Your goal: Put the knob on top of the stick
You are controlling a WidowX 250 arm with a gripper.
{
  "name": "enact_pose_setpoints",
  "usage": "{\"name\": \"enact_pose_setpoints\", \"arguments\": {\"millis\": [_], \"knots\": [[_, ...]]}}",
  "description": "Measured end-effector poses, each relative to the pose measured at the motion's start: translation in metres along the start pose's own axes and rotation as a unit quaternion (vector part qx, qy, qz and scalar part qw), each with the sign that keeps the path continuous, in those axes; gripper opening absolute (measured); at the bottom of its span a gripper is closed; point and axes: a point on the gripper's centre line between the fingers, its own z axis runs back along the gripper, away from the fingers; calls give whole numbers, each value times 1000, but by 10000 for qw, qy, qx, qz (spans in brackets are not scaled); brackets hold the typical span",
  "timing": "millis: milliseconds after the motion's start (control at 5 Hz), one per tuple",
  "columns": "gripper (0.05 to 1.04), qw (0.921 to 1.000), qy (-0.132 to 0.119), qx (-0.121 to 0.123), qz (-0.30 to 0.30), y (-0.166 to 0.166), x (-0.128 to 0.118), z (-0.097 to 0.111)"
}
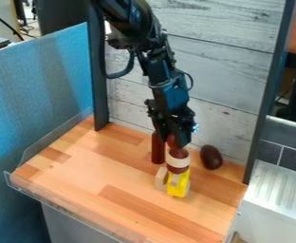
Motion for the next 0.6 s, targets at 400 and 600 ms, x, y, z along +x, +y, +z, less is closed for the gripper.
{"name": "enact_pose_setpoints", "arguments": {"millis": [400,600], "knots": [[563,10000,14,-8,-27,-2,1,-3],[563,10000,19,21,-37,-1,0,-3]]}}
